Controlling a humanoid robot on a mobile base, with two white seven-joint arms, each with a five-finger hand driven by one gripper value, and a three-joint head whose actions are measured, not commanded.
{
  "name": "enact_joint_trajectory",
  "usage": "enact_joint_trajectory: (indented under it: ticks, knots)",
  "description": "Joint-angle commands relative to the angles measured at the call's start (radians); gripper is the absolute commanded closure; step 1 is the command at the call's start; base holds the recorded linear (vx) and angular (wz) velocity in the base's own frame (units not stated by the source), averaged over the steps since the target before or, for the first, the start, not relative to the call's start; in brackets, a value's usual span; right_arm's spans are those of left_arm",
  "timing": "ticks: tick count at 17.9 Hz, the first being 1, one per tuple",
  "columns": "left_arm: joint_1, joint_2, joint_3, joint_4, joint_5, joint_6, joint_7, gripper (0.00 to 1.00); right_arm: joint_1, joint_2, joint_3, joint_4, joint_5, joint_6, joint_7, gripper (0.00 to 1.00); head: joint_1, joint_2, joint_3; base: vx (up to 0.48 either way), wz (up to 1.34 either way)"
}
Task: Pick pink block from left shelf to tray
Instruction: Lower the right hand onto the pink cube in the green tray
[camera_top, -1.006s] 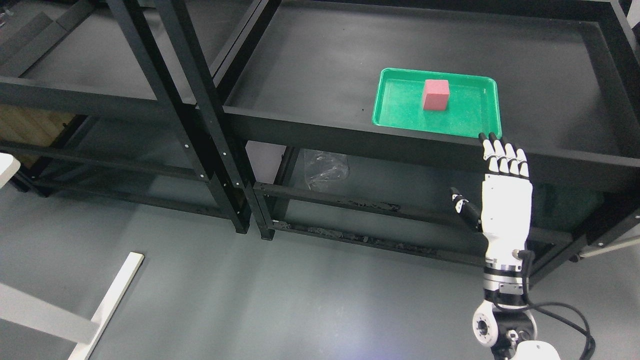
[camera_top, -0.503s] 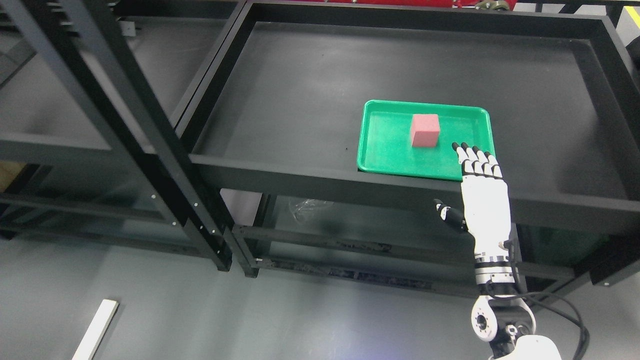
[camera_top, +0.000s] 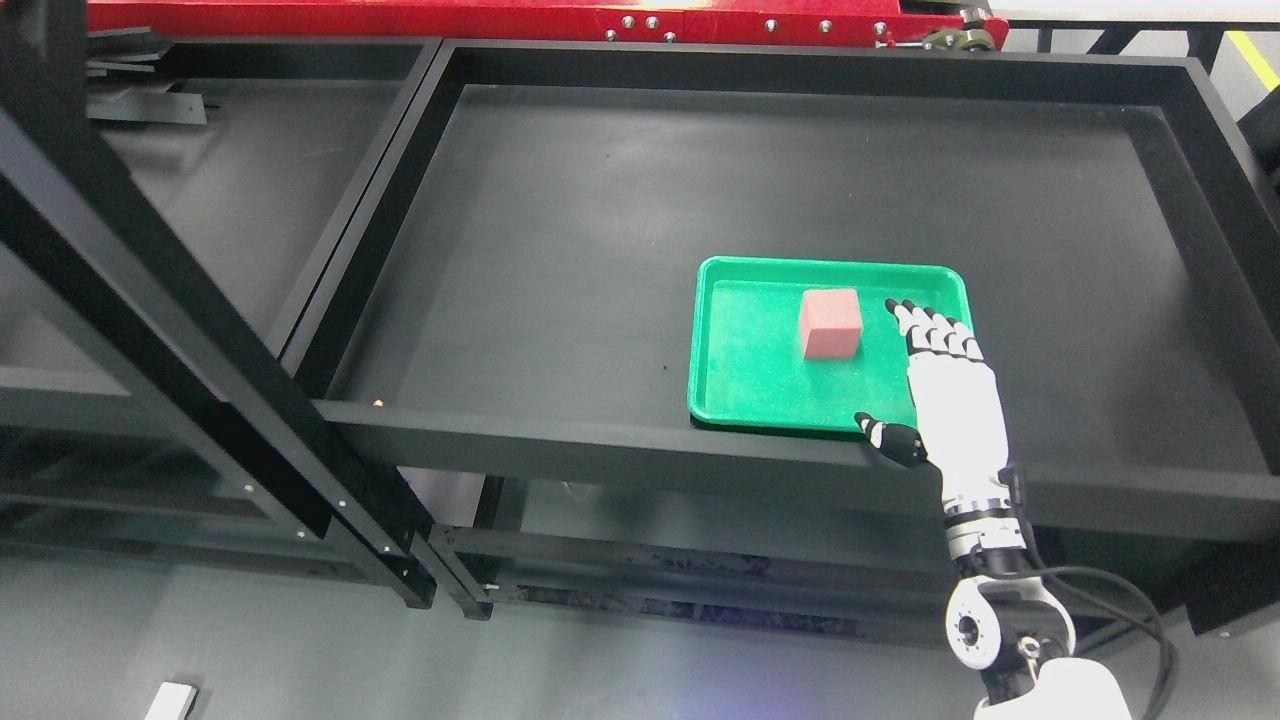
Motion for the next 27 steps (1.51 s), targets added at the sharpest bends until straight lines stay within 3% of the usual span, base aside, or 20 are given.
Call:
enact_joint_trajectory:
  ticks: [1, 17, 27]
  knots:
    - [-0.029, 0.017, 0.000, -0.017, 0.000, 0.000, 0.001, 0.00, -0.017, -0.017, -0.007, 0.009, -0.009, -0.003, 0.048, 0.04, 0.0000, 0.000, 0.000, 0.205, -0.01]
    - [-0.029, 0.017, 0.000, -0.017, 0.000, 0.000, 0.001, 0.00, -0.035, -0.017, 0.005, 0.067, -0.012, -0.011, 0.264, 0.04, 0.0000, 0.000, 0.000, 0.123, 0.00]
    - [-0.029, 0.017, 0.000, -0.017, 0.000, 0.000, 0.001, 0.00, -0.064, -0.017, 0.010, 0.143, -0.007, -0.028, 0.327, 0.04, 0.0000, 0.000, 0.000, 0.032, 0.00]
